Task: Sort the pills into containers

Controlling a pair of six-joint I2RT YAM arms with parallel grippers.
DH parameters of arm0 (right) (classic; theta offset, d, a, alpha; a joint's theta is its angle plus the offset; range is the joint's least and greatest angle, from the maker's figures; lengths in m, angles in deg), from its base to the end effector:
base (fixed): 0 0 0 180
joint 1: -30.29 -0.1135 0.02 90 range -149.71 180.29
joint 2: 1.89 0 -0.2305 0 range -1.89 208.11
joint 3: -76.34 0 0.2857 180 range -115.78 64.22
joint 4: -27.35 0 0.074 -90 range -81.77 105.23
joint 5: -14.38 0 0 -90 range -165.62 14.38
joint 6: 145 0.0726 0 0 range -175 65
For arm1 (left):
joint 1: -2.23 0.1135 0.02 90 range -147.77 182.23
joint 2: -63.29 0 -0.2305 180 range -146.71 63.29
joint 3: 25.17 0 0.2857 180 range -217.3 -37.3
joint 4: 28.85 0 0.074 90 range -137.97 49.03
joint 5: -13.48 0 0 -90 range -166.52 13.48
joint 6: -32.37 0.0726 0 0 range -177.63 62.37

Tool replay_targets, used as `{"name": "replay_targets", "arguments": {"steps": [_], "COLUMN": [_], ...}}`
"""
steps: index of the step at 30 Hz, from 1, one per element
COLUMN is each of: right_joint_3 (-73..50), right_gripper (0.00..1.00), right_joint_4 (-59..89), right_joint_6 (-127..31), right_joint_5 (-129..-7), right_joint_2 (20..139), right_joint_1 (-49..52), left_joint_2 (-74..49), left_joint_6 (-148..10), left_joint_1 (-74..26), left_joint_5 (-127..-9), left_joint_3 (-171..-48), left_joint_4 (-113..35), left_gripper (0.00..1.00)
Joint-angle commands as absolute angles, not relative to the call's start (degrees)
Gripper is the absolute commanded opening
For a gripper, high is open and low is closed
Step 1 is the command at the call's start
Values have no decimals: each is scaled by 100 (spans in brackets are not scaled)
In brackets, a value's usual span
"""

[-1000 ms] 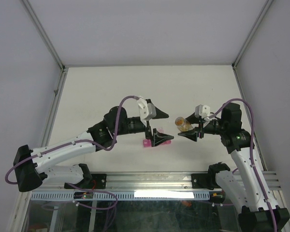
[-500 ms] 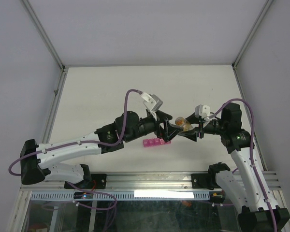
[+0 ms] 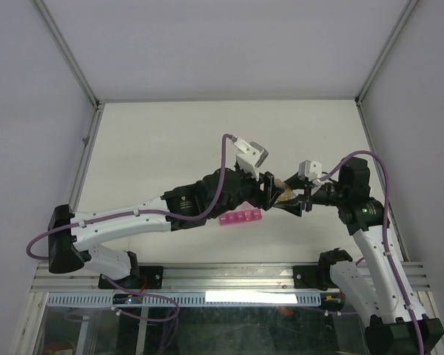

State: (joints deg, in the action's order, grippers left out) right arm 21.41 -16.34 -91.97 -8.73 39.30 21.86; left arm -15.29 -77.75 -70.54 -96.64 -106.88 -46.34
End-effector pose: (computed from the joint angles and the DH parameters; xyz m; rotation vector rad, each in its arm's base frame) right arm 0.2008 0.0973 0.2820 -1.2771 1.3414 0.8612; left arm 0.1416 -0.3721 0.3198 0.5978 1.7883 -0.8225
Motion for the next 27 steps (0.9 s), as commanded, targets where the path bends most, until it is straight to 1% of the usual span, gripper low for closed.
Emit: {"name": "replay_targets", "arguments": {"steps": [1,2,5,8,12,14,18,21,24,26,27], "right_joint_3": [1967,1966,1965,1970,1966,1961,1971,1970,1965,1970,1966], "right_gripper": [0,0,0,0,0,0,0,0,0,0,0], "right_joint_4": [-1342,-1342,-1342,-1338,-1342,-1342,-1347,-1336,-1342,-1344,-1343], "right_joint_6": [-9173,-9173,-9173,-9173,-9173,-9171,-9172,-9173,-9173,-9168,-9173], "right_joint_5": [-719,-721,-722,-724,-724,-724,-723,-724,-722,-715,-720], "right_joint_2": [3872,3872,3880,3872,3880,3880,3874,3872,3872,3880,3880], "right_joint_1": [2211,2209,2211,2205,2209,2211,2215,2216,2218,2220,2220], "left_joint_2": [-1593,-1604,-1619,-1619,-1595,-1592,-1608,-1701,-1909,-2085,-2113], "left_joint_6": [-7668,-7670,-7642,-7526,-7153,-6745,-5666,-4855,-3574,-2707,-2434], "left_joint_1": [-7116,-7111,-7113,-7108,-7101,-7059,-6862,-6618,-6362,-6188,-6091], "left_joint_5": [-9700,-9674,-9556,-9380,-8875,-8370,-6940,-5801,-4669,-4115,-3934], "left_joint_3": [-11048,-11063,-11093,-11104,-11095,-11079,-10990,-11032,-11328,-11542,-11604], "left_joint_4": [-4703,-4715,-4763,-4818,-4851,-4842,-4882,-5109,-5829,-6393,-6445], "left_gripper": [57,55,43,35,29,25,23,24,29,42,53]}}
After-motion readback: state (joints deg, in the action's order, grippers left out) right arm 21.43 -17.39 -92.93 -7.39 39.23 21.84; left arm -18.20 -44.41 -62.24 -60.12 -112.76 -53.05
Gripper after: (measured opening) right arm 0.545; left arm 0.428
